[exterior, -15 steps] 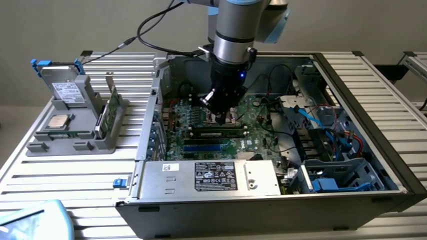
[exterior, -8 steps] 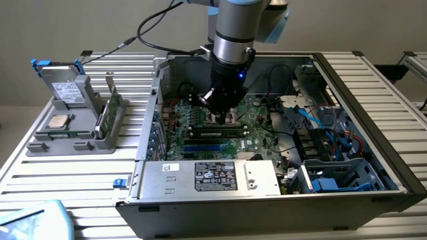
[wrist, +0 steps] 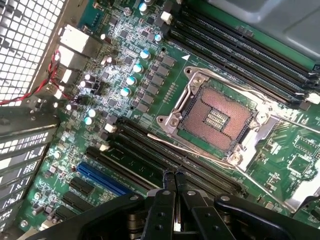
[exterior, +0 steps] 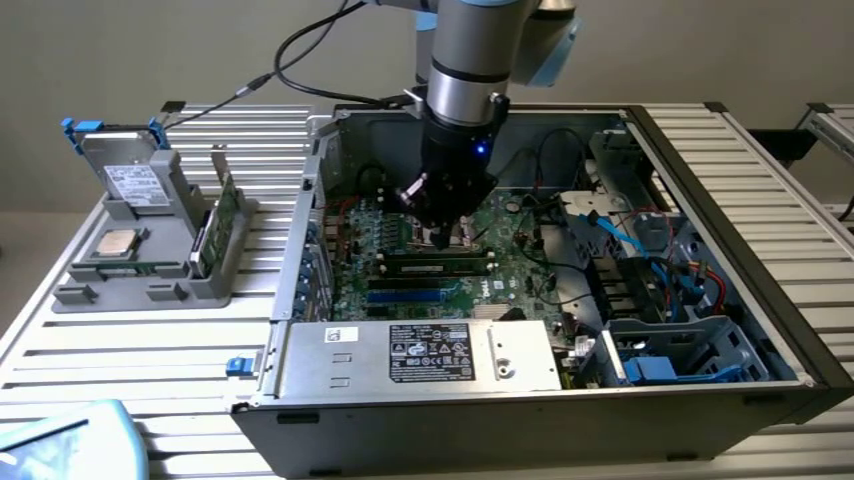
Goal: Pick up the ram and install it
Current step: 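Press down the ram until it locks into place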
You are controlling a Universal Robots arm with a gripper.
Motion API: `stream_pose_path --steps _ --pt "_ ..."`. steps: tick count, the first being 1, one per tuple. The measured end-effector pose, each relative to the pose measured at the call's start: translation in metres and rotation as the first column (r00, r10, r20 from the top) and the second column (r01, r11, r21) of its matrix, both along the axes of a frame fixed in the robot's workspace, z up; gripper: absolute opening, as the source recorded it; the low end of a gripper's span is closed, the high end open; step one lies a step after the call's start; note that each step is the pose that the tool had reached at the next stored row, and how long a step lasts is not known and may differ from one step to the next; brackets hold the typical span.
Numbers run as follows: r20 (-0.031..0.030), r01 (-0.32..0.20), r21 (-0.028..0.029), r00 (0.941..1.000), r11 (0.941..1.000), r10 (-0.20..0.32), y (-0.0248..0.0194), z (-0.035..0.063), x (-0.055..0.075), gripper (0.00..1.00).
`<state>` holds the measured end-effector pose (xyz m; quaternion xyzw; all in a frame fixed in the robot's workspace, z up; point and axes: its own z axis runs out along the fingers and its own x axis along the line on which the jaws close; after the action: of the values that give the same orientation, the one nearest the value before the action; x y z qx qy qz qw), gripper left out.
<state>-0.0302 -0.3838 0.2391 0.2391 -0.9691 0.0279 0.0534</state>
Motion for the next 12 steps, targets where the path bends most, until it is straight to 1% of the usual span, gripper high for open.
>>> stream_pose_path --steps 3,7,9,12 --pt "-0.0001 0.008 -0.0003 1.0000 1.0000 -0.008 -0.0016 0.0061 0.000 0.10" --pt "-0.0001 0.012 -0.0002 0.9999 0.9999 -0.012 -0.0073 0.0128 0.000 0.10" --pt "0.0000 0.015 -0.0003 0.9999 0.9999 -0.015 -0.0099 0.0143 0.000 0.10" --pt "0.0001 0.044 -0.0004 0.9990 0.9990 -0.044 -0.0101 0.0143 0.000 0.10"
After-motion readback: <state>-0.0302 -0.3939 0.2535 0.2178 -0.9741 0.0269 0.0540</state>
